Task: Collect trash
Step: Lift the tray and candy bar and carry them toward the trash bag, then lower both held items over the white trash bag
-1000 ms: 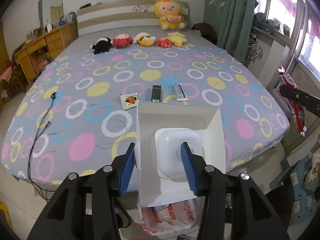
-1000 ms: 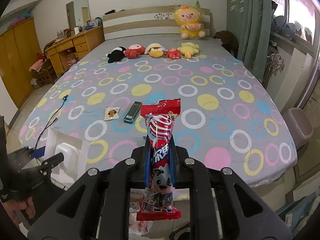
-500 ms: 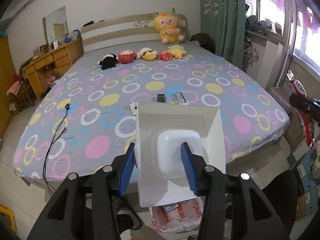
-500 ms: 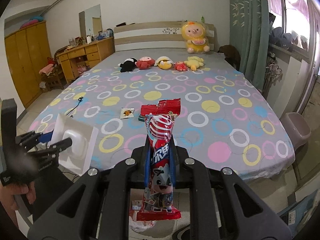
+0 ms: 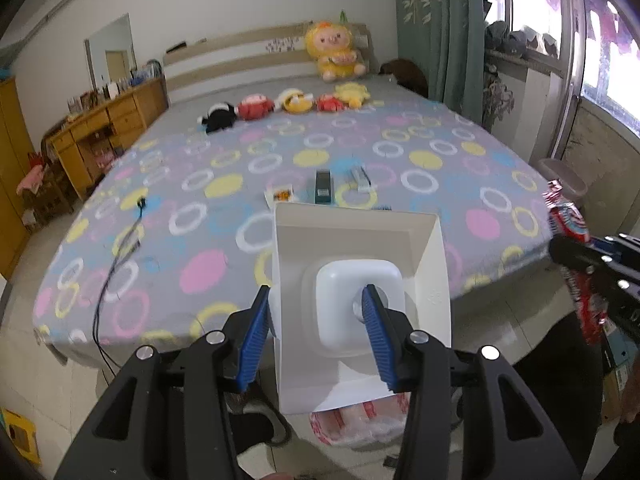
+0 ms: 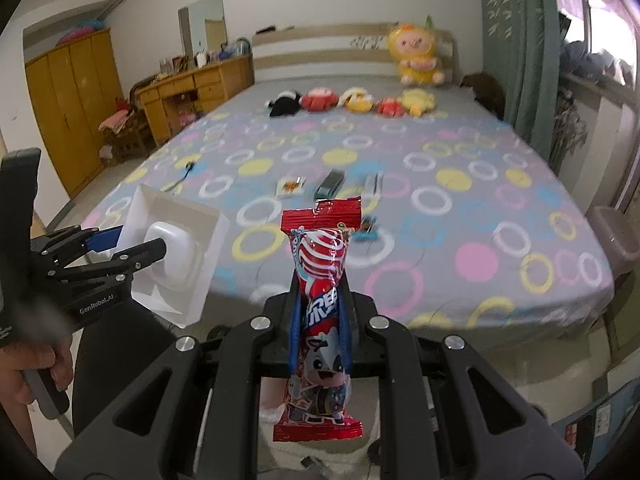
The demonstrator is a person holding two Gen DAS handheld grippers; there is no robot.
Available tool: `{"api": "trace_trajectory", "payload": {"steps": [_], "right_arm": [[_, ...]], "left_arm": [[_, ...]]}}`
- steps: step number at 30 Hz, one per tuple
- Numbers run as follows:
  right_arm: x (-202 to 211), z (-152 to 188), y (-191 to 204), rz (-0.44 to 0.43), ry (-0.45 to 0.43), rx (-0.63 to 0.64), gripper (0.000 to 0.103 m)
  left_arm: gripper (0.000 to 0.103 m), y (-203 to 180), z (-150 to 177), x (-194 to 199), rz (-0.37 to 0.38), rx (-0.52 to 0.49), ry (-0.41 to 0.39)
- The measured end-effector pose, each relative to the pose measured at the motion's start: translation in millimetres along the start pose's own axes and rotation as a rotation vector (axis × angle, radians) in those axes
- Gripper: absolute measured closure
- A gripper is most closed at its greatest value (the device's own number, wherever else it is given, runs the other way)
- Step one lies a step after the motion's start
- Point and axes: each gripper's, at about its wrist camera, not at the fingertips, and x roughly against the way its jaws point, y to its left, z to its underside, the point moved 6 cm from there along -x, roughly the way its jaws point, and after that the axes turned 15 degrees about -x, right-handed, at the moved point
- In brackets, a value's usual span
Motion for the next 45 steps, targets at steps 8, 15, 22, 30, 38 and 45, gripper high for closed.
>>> {"api": "trace_trajectory", "payload": {"steps": [8, 15, 22, 30, 38, 45], "right_arm": [[-44, 50, 4, -0.001, 0.12, -0.011, 0.088], [-85, 87, 4, -0.005, 0.228, -0.043, 0.088], [-128, 119, -5, 0.024, 0.326, -0.048, 0.088], [-177, 148, -18, 0.059, 0.423, -0.047, 0.088], [-222, 172, -26, 0.104, 0.53, -0.035, 0.088], [-264, 180, -32, 0.134, 0.576, -0.05, 0.088]], "left_arm": [[0.058, -16, 56, -46, 0.024, -0.001, 0.136], [0.058, -25, 93, -80, 0.043, 0.009, 0.231], [0.058, -33, 133, -127, 0.082, 0.04, 0.357], [0.058, -37, 170, -177, 0.094, 0.058, 0.472], [0.058, -48, 196, -222, 0.133, 0.075, 0.568], [0.058, -54, 216, -258, 0.163, 0.103, 0.631]]}}
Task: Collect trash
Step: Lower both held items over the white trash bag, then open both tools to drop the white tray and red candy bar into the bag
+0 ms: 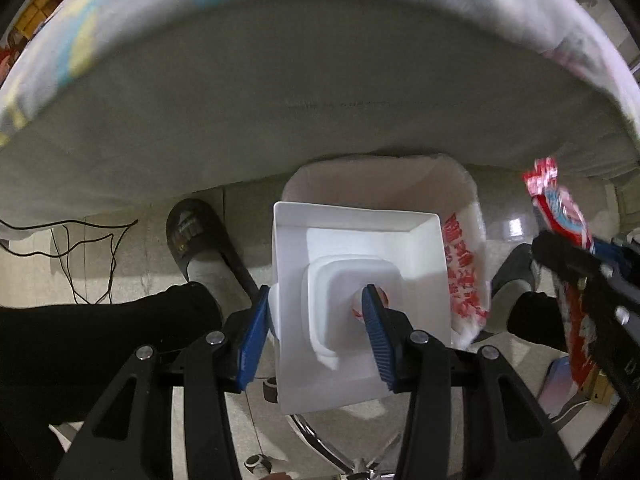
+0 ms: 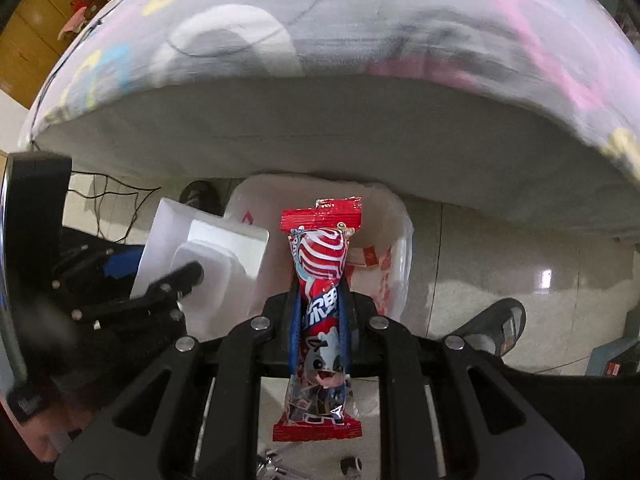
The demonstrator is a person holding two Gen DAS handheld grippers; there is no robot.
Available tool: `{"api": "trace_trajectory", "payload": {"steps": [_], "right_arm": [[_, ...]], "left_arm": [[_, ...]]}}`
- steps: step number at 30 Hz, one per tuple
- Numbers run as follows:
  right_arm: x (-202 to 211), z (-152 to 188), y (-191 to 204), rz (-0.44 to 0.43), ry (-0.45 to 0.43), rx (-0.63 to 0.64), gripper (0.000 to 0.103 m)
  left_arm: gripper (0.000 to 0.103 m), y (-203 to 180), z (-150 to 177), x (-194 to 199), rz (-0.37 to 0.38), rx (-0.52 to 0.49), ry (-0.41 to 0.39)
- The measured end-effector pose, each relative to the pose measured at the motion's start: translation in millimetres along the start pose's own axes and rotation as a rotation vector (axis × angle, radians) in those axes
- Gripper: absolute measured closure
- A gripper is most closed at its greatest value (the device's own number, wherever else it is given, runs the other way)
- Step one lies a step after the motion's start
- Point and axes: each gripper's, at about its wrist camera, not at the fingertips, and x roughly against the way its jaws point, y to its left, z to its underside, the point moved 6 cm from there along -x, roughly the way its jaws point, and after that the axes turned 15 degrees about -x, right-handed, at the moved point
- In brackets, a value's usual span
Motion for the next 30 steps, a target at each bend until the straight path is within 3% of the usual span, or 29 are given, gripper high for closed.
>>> {"api": "trace_trajectory", "payload": {"steps": [18, 28, 29, 30], "right_arm": [[-91, -14, -11, 0.019, 0.052, -0.08, 0.088], [-109, -12, -8, 0.027, 0.08, -0.085, 0.087], [-109, -13, -9, 0.023, 0.08, -0.086, 0.081], [-109, -13, -9, 0.028, 0.077, -0.087, 0.068]], "left_arm": [[0.057, -2, 7, -87, -0.002, 0.021, 0.16], [0.056, -6, 8, -97, 0.009, 0.013, 0.172], [0.055, -7, 8, -97, 0.012, 0.014, 0.17], [0.053, -7, 8, -97, 0.016, 0.016, 0.169]]}}
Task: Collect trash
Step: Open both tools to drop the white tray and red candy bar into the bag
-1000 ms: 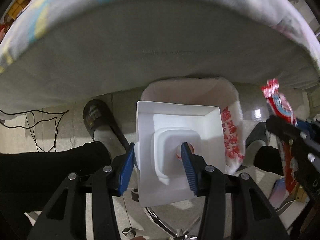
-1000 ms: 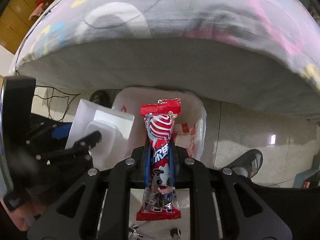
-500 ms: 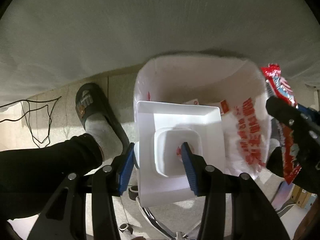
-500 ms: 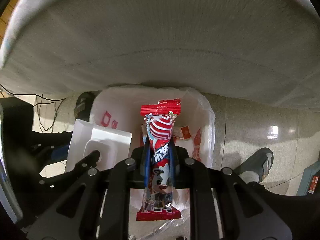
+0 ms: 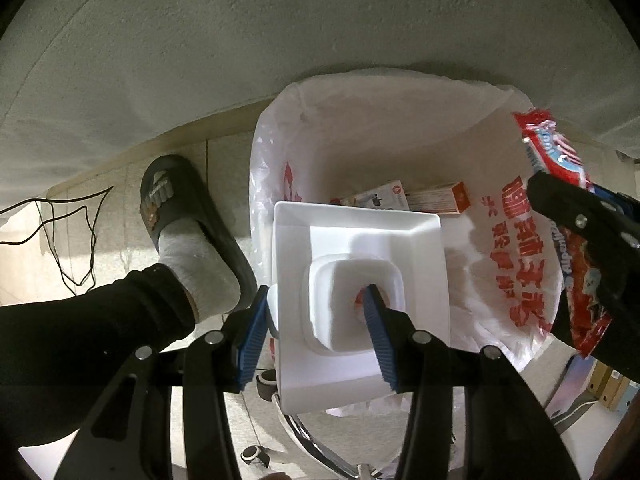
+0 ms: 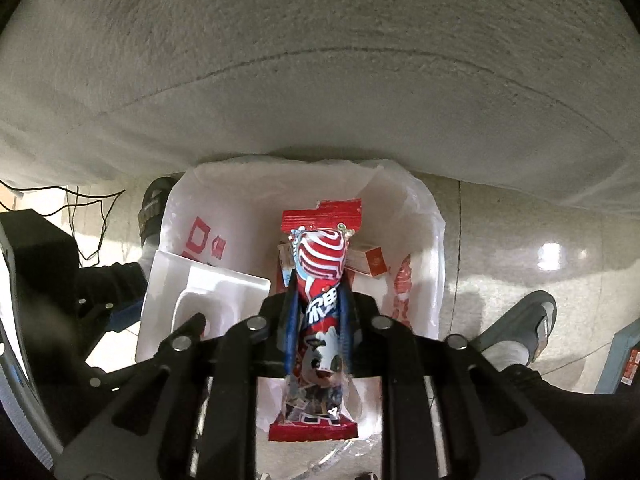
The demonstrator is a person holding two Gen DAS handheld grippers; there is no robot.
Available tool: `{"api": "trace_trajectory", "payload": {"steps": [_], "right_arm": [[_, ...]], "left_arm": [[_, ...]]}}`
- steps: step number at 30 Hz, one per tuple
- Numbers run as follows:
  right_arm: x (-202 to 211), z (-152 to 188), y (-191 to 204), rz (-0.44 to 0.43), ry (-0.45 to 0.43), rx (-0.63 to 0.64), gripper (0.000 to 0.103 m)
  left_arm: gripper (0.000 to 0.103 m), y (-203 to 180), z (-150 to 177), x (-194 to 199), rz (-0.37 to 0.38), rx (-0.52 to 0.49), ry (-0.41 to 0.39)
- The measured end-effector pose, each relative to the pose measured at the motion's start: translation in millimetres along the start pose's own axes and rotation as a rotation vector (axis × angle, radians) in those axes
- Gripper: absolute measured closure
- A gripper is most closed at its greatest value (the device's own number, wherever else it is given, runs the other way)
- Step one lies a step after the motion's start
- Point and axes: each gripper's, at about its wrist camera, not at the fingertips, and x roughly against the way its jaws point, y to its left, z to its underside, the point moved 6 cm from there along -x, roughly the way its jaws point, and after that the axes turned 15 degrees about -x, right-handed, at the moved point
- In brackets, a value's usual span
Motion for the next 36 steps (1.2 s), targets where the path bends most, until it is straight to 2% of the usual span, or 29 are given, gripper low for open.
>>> {"api": "trace_trajectory", "payload": {"steps": [1, 2, 5, 8, 20, 22, 23, 27, 30, 32, 36], "right_arm": [[1, -1, -1, 0.005, -0.008, -0.005, 0.064], [3, -2, -2, 0.004, -0.013, -0.011, 0.061], [6, -3, -4, -0.006, -0.019, -0.026, 0.058], [10, -5, -6, -0.01, -0.031, -0.035, 0.055], [21, -1, -8, -0.023, -0.038, -0.049, 0.055], [27, -1, -7, -0.034, -0.041, -0.051, 0.05], [31, 0, -7, -0.041, -0.049, -0.05, 0.043], [46, 1, -6, -0.073, -0.053, -0.064, 0.033], [56, 5, -6, -0.06, -0.044, -0.063, 0.025], [62, 7, -5, -0.066, -0.035, -0.074, 0.02], [83, 5, -3, -0.071, -0.051, -0.069, 0.014]], "left_arm": [[0.04, 0, 0, 1, 0.002, 0.002, -0.003], [0.034, 0, 0, 1, 0.0, 0.003, -0.005], [0.031, 0, -1, 2, 0.003, 0.01, -0.015], [0.03, -1, -2, 4, 0.005, 0.012, -0.02], [0.03, 0, -1, 15, -0.008, 0.006, -0.038], [0.03, 2, 0, 21, -0.009, 0.014, -0.05], [0.03, 2, 0, 25, -0.01, 0.017, -0.06], [0.028, 3, 4, 37, -0.022, 0.015, -0.085], [0.024, 3, 6, 47, -0.028, 0.011, -0.102], [0.02, 4, 5, 59, -0.039, 0.012, -0.133], [0.02, 6, 5, 85, -0.053, 0.023, -0.18]]}}
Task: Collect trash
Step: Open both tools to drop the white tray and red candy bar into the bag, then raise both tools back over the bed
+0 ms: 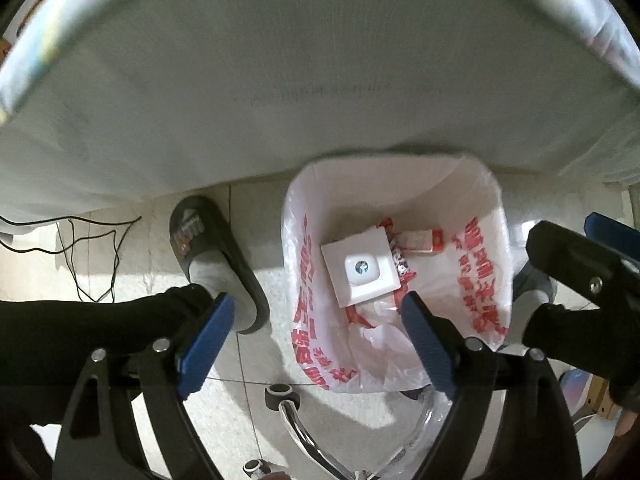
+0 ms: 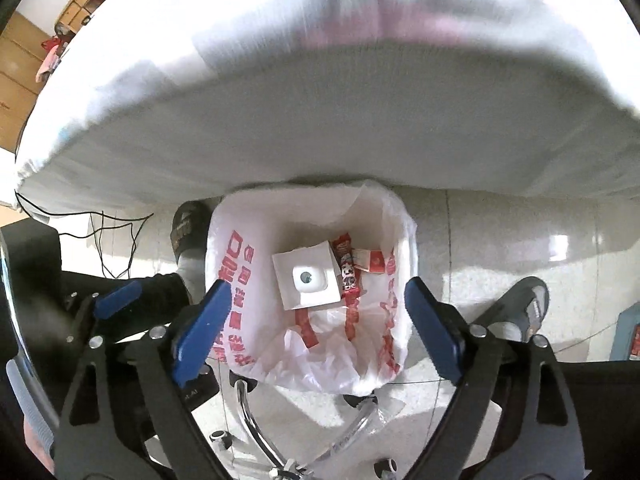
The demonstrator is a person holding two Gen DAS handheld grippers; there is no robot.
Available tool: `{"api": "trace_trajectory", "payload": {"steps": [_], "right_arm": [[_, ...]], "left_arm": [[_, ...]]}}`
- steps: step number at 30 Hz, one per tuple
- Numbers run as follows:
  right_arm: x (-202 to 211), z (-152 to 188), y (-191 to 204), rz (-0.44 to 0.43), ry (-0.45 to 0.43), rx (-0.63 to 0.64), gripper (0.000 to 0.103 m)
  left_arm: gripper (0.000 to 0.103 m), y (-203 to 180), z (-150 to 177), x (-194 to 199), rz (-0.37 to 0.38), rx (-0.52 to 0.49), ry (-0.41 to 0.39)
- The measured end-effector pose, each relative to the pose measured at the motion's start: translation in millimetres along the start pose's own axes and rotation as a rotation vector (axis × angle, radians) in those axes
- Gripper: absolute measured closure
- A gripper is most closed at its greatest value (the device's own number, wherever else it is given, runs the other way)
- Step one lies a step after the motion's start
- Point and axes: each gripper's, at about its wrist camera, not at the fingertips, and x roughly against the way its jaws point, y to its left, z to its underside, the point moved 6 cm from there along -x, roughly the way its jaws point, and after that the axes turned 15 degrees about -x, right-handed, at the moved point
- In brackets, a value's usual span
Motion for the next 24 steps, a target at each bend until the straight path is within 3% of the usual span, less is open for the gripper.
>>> {"api": "trace_trajectory", "payload": {"steps": [10, 13, 24], "right_arm": [[85, 5, 5, -0.069, -0.077, -0.005, 0.01], [114, 8, 1, -0.131, -0.096, -0.032, 0.01], [228, 5, -4, -0.142, -0.273, 0.019, 0.009]], "left_arm": [[0.02, 9, -10, 76, -0.031, 0.008, -0.147], [0.02, 13, -12, 103, -0.029, 0.021, -0.199], [0.017, 21, -25, 213, -0.062, 0.011, -0.412]]}}
